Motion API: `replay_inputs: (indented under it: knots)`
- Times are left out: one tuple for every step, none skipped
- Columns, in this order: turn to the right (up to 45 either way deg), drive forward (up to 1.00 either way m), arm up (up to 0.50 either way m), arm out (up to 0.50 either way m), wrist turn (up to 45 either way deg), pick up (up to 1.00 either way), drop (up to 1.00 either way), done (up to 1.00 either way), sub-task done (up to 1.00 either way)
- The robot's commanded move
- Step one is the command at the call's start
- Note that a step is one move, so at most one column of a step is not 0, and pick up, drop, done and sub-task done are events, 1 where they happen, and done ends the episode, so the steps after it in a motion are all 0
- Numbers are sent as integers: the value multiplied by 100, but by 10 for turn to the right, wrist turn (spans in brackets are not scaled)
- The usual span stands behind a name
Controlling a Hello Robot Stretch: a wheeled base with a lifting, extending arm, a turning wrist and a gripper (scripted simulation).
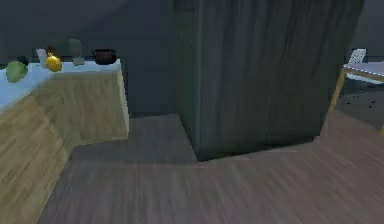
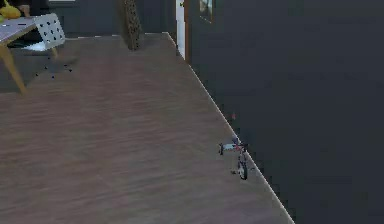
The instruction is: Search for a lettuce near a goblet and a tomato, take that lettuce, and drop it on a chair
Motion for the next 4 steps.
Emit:
replay_inputs:
  knots:
    - [450,0,0,0,0,0,0,0,0]
    - [210,0,0,0,0,0,0,0,0]
    - [0,100,0,0,0,0,0,0,0]
    - [0,100,0,0,0,0,0,0,0]
